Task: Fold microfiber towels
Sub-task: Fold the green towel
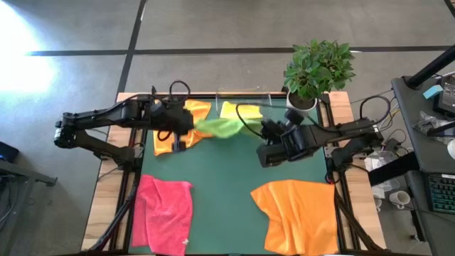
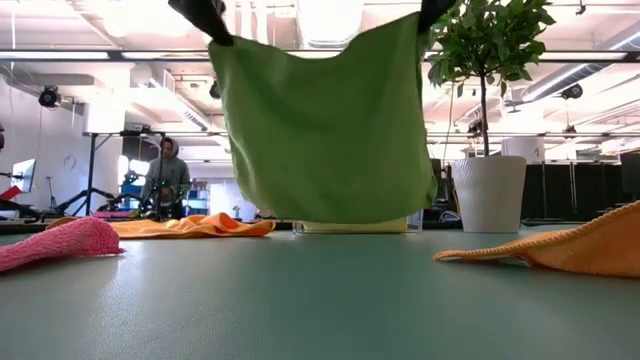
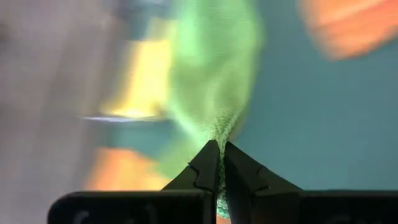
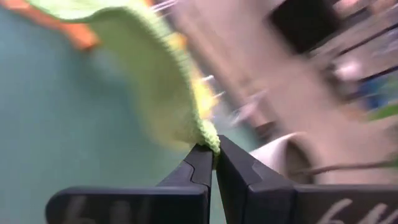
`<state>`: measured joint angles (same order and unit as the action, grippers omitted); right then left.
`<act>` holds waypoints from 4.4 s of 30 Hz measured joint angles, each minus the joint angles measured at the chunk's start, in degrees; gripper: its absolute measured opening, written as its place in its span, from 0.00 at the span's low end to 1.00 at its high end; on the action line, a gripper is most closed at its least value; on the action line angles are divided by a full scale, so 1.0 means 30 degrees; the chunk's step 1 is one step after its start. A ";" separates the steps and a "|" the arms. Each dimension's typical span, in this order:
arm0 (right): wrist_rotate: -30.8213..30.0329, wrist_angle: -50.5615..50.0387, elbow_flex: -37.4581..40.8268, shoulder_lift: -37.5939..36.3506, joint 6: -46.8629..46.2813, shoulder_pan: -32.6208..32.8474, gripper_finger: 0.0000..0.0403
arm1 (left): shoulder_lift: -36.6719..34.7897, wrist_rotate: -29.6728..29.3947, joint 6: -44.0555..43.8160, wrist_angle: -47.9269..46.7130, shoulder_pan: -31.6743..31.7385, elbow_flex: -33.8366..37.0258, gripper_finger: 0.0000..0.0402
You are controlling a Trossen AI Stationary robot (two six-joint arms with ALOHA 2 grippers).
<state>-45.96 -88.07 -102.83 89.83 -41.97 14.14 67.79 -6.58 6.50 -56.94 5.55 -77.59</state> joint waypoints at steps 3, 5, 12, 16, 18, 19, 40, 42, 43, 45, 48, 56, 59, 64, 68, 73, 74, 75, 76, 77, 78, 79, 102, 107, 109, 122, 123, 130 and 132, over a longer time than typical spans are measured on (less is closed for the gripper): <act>0.2893 0.1500 0.0702 0.0105 -0.1488 0.1282 0.02 | -0.0043 0.5196 -0.3287 -0.0330 -0.0690 0.0855 0.00; 0.4281 0.2593 0.1200 0.0290 -0.2394 0.2123 0.02 | -0.0050 0.6771 -0.4025 -0.0328 -0.1375 0.1463 0.00; 0.6763 0.4165 0.3472 0.1430 -0.6559 0.4876 0.02 | 0.0461 0.7243 -0.5838 -0.0198 -0.3755 0.4845 0.00; 0.7879 0.6234 0.4583 0.2269 -0.7731 0.6324 0.02 | 0.0619 0.7803 -0.8049 0.0736 -0.4970 0.7050 0.00; 0.7958 0.7337 0.4983 0.2737 -0.7832 0.6929 0.02 | 0.0641 0.7940 -0.9128 0.1389 -0.5501 0.7993 0.00; 0.7951 0.7715 0.5152 0.2977 -0.7838 0.7163 0.02 | 0.0627 0.7954 -0.9733 0.1850 -0.5711 0.8412 0.00; 0.7308 0.3685 0.6886 0.2959 -0.9589 0.4366 0.02 | 0.1145 0.1758 -1.0842 0.6202 -0.4864 0.9489 0.00; 0.7576 0.4009 0.7243 0.2949 -0.8633 0.3707 0.02 | 0.1159 0.1387 -1.0754 0.6096 -0.4592 0.9518 0.00; 0.7970 0.4219 0.7484 0.2949 -0.8191 0.3389 0.02 | 0.1211 0.1367 -1.0593 0.6092 -0.4483 0.9548 0.00; 0.8749 0.4747 0.8011 0.2949 -0.7411 0.2878 0.02 | 0.1384 0.1292 -1.0451 0.6125 -0.4323 0.9635 0.00; 0.9322 0.5202 0.8549 0.2949 -0.6841 0.2342 0.02 | 0.2024 0.1133 -1.0337 0.6135 -0.4111 0.9744 0.00; 0.9474 0.5395 0.8713 0.2912 -0.5266 0.1143 0.02 | 0.4402 0.0467 -0.9365 0.6291 -0.3838 0.9766 0.00; 0.9481 0.5341 0.8421 0.2846 -0.4792 0.0953 0.02 | 0.4722 0.0460 -0.8898 0.6219 -0.3828 0.9774 0.00; 0.9173 0.4671 0.7527 0.2366 -0.4001 0.0917 0.02 | 0.4021 0.0135 -0.7795 0.4260 -0.3762 0.8900 0.00; 0.7955 0.3172 0.6509 0.1621 -0.4062 0.0762 0.02 | 0.2784 -0.1275 -0.6585 0.1636 -0.3704 0.7092 0.00; 0.7324 0.2627 0.4887 0.0116 -0.3571 0.0784 0.02 | 0.1145 -0.1478 -0.4677 -0.0675 -0.3682 0.4457 0.00; 0.7324 0.2623 0.4532 -0.0203 -0.3399 0.0828 0.02 | 0.0883 -0.1461 -0.4307 -0.1105 -0.3682 0.3976 0.00; 0.7330 0.2635 0.4191 -0.0501 -0.3213 0.0880 0.02 | 0.0638 -0.1459 -0.3918 -0.1563 -0.3682 0.3479 0.00; 0.7339 0.2663 0.3893 -0.0858 -0.3104 0.0912 0.02 | 0.0395 -0.1449 -0.3474 -0.1931 -0.3675 0.2986 0.00; 0.7375 0.2664 0.3602 -0.1169 -0.2976 0.0916 0.02 | 0.0208 -0.1452 -0.3064 -0.2156 -0.3667 0.2505 0.00; 0.7381 0.2661 0.3331 -0.1470 -0.2872 0.0916 0.02 | 0.0030 -0.1459 -0.2718 -0.2352 -0.3637 0.2010 0.00; 0.7352 0.2666 0.3117 -0.1828 -0.2784 0.0916 0.02 | -0.0102 -0.1467 -0.2458 -0.2483 -0.3606 0.1603 0.00; 0.6896 0.2281 0.2799 -0.5874 0.2471 -0.0078 0.02 | 0.1878 -0.8628 0.3082 -0.2180 -0.2243 -0.3487 0.00; 0.4852 0.2108 0.2814 -0.5641 0.4571 -0.1380 0.02 | 0.3085 -0.8636 0.4258 -0.1990 -0.0743 -0.3898 0.00; 0.3866 0.2150 0.2821 -0.5641 0.5330 -0.1828 0.02 | 0.3466 -0.8636 0.4813 -0.1618 -0.0127 -0.3980 0.00; 0.6276 0.2273 0.3040 -0.5460 0.6399 -0.1655 0.02 | 0.3600 -0.3287 0.1129 -0.3217 0.0710 -0.4228 0.00; 0.6742 0.2494 0.3255 -0.5355 0.6215 -0.1381 0.02 | 0.3600 -0.2223 0.0333 -0.3704 0.0582 -0.3997 0.00; 0.8984 0.4365 0.5410 -0.4201 0.3056 0.1117 0.02 | 0.3624 0.1434 -0.2304 -0.4092 -0.1400 -0.1124 0.00; 0.9766 0.5185 0.6054 -0.3723 0.2095 0.1904 0.02 | 0.3651 0.1917 -0.2859 -0.3870 -0.2038 -0.0226 0.00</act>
<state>-16.66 -72.52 -84.67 78.66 -35.68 19.85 78.74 -0.83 -2.07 -68.55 -0.57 -78.27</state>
